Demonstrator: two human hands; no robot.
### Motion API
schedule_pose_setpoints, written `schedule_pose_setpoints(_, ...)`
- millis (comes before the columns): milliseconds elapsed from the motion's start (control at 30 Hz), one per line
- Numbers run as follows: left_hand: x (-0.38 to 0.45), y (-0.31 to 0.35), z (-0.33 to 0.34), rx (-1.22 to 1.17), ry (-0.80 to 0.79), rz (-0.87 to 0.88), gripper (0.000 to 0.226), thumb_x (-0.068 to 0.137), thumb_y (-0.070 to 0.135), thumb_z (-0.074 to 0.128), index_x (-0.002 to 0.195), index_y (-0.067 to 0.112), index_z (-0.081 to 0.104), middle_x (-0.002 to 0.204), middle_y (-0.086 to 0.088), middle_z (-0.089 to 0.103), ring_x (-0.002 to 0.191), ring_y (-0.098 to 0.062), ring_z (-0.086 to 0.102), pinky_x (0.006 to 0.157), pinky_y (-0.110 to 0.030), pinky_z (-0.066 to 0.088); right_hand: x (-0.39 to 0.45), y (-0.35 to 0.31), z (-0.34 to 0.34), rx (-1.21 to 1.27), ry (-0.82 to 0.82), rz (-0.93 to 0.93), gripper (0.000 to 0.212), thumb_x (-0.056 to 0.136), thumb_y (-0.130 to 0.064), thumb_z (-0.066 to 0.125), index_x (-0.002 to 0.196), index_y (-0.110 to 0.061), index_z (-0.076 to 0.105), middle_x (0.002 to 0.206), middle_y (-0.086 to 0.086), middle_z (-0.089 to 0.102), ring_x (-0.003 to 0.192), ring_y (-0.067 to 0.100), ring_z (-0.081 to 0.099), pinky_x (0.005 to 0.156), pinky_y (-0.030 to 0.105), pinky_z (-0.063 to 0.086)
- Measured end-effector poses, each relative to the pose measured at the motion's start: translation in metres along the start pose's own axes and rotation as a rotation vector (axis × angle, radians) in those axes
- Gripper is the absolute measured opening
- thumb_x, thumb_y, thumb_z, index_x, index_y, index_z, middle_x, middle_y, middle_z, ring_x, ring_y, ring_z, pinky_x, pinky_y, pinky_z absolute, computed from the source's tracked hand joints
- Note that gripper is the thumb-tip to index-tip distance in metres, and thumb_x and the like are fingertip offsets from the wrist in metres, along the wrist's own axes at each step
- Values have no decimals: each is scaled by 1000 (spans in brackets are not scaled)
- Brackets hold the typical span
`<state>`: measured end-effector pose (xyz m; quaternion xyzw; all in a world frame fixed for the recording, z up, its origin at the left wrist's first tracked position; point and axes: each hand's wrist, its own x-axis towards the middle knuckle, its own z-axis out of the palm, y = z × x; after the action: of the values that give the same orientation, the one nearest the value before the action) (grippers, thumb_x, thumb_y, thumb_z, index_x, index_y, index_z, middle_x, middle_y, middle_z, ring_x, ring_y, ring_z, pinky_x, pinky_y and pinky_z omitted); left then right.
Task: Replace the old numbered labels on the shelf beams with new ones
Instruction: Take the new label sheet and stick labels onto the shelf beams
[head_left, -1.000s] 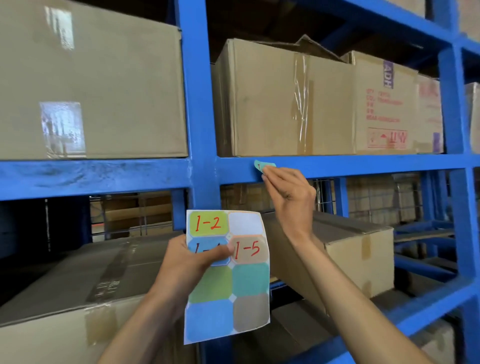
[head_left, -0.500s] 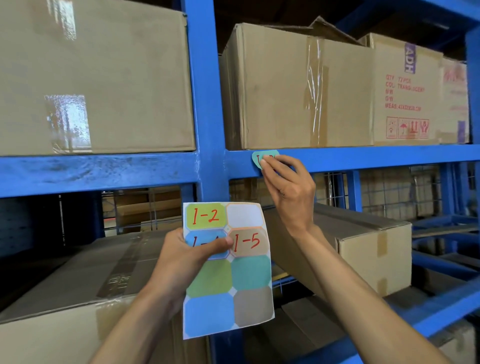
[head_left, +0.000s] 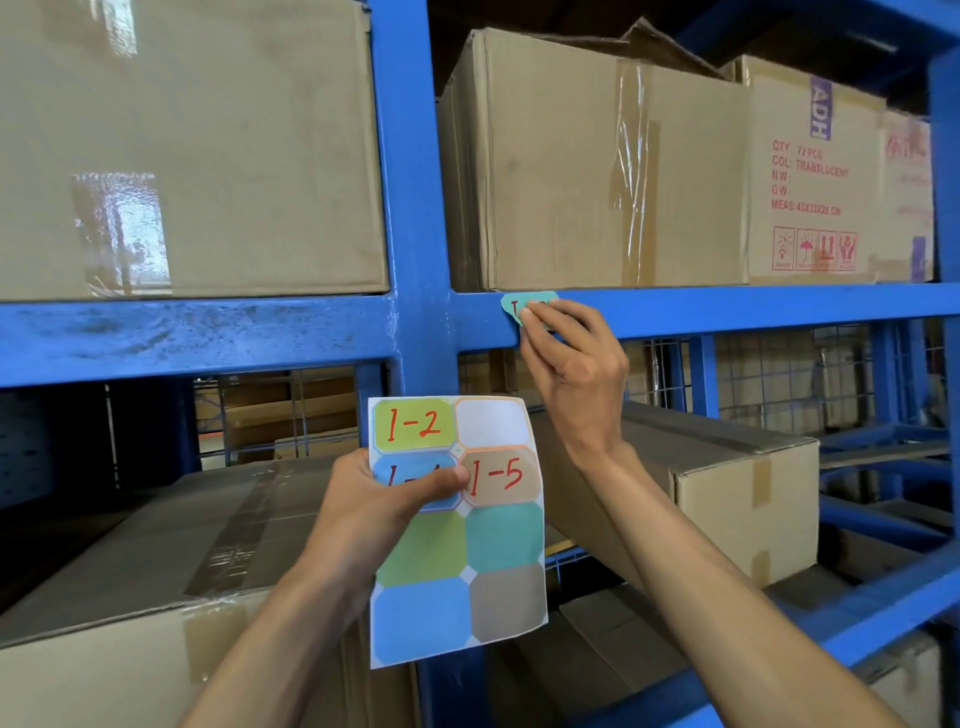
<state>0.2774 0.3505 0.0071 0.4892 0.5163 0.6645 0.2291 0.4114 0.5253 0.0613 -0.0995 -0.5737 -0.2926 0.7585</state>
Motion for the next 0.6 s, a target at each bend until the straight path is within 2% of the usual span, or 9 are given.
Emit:
schedule_pose_setpoints(167, 0, -1, -3, 3, 5, -6, 36, 73, 15, 83, 107, 13, 72, 94, -5, 80, 84, -28, 76, 81, -53, 60, 1, -3, 0, -11, -30, 27, 19, 90, -15, 67, 103, -6, 77, 106, 8, 75, 101, 28, 66, 82, 40, 57)
schedule_pose_setpoints(500, 1, -1, -5, 1, 6, -14, 38, 72, 17, 83, 108, 13, 71, 96, -6, 79, 86, -30, 76, 82, -54, 59, 10, -5, -15, -30, -252, 74, 27, 91, -22, 57, 109, -10, 74, 113, 5, 71, 106, 26, 60, 81, 36, 56)
schedule_pose_setpoints(600, 0, 0, -3, -2, 6, -5, 37, 72, 16, 83, 107, 13, 72, 94, -5, 79, 85, -28, 76, 80, -51, 60, 13, -5, -19, -53, -306, 80, 24, 91, -20, 62, 110, -11, 73, 114, 6, 70, 107, 27, 60, 80, 39, 57)
